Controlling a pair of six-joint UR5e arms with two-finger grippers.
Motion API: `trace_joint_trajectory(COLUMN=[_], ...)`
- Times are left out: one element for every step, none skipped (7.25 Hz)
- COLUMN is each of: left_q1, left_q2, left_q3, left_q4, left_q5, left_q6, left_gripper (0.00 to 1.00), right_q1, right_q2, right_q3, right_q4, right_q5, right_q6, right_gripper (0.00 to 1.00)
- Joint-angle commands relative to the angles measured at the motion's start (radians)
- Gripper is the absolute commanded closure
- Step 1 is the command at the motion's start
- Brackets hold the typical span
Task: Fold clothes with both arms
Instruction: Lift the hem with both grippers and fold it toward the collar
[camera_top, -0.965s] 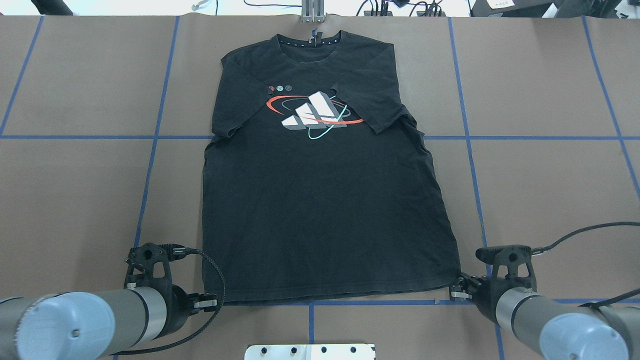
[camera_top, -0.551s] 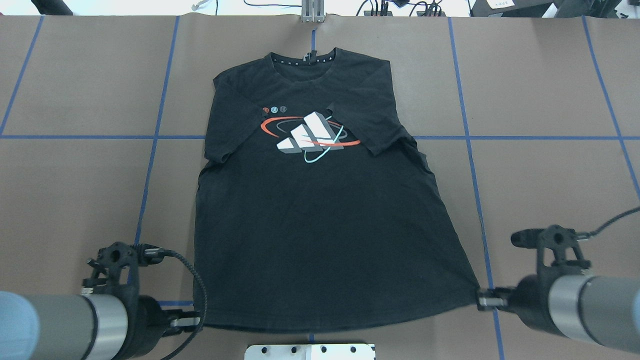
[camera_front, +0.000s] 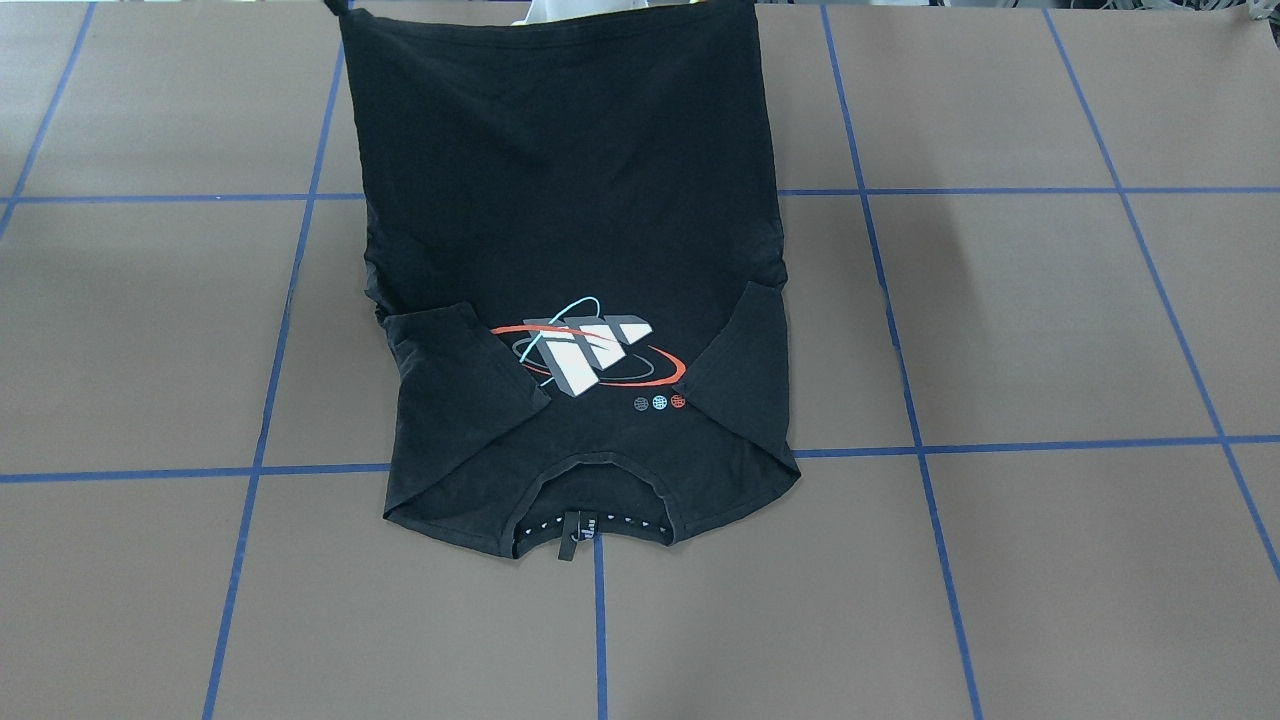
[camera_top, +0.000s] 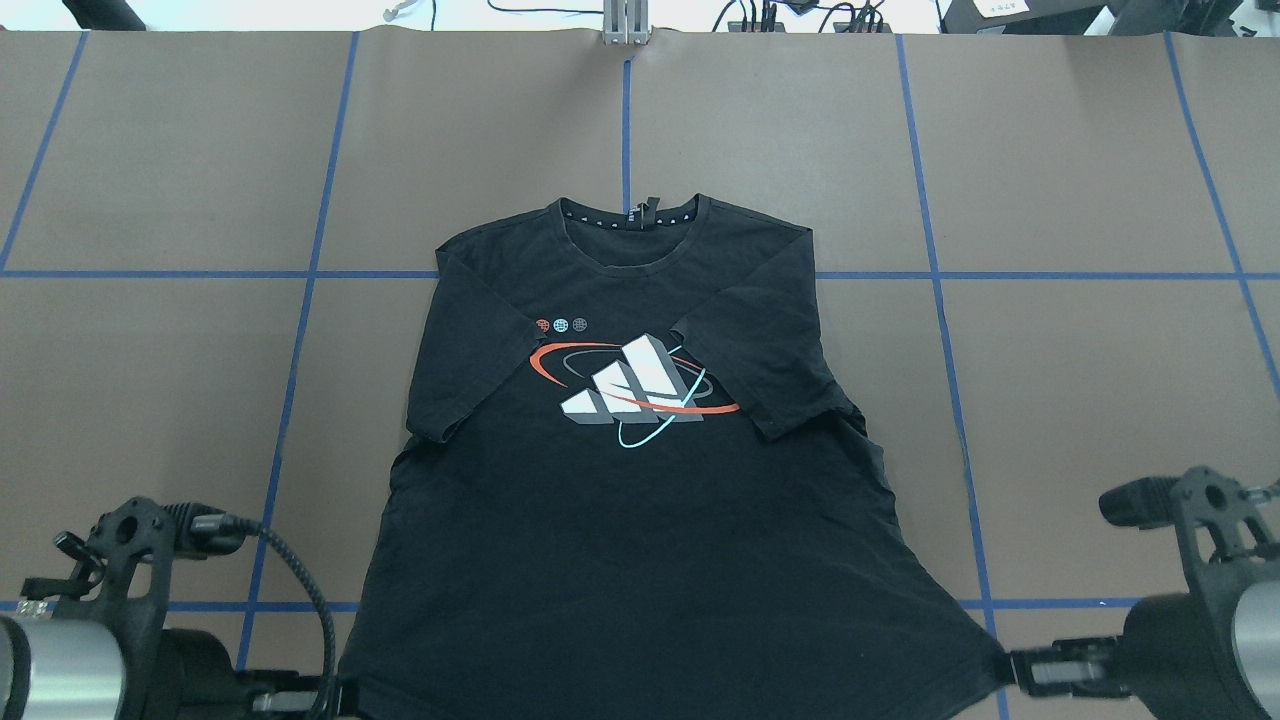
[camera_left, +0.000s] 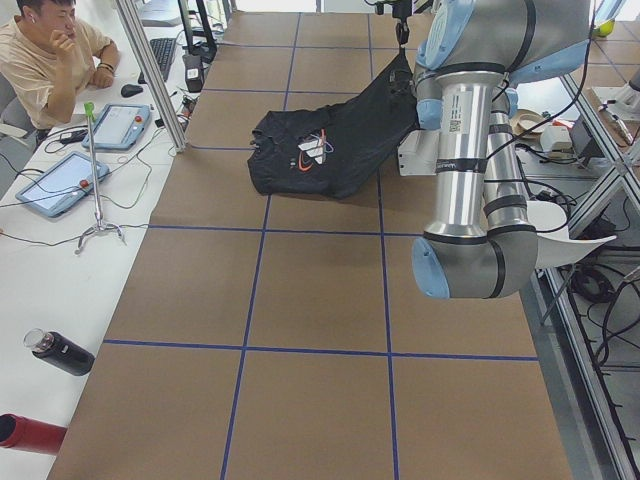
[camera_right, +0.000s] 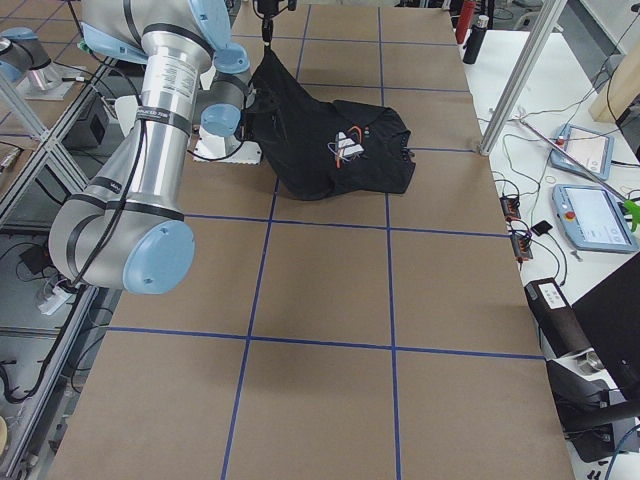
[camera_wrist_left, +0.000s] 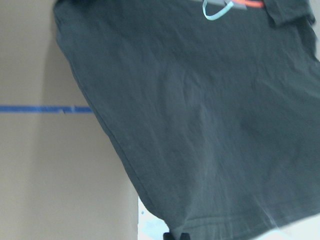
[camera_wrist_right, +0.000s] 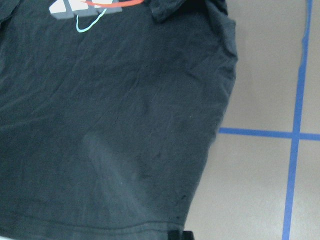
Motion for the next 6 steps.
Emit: trace_joint_trajectory(left_q1=[-0.161, -0.235, -0.312, -0.378, -0.421, -0.452], left_q2=[-0.107, -0.158, -0.201, -0.204, -0.207, -0.224], left_q3=[0.195, 0.291, 0.352, 0.357, 0.357, 0.363], left_q4=[0.0, -0.003, -0.004, -0.004, -0.006, -0.006], left_q5=[0.056, 0.067, 0.069, 0.067, 0.066, 0.067], left_q6=[0.157, 0.187, 0.201, 0.261, 0.273, 0.276], left_gripper=[1.0, 1.0, 1.0, 1.0, 1.0, 1.0], right_q1=[0.221, 0.274, 0.279, 0.279, 0.303, 0.326], right_q2=[0.237, 0.346, 0.39, 0.418, 0.477, 0.58], right_q3=[-0.29, -0.407, -0.462, -0.493, -0.495, -0.496], right_q4=[-0.004, -0.007, -0.007, -0.01, -0.084, -0.182], right_q5=[-0.006, -0.04, -0.116, -0.194, -0.213, -0.215], right_q6=[-0.004, -0.004, -0.004, -0.004, -0.009, -0.026], right_gripper=[1.0, 1.0, 1.0, 1.0, 1.0, 1.0])
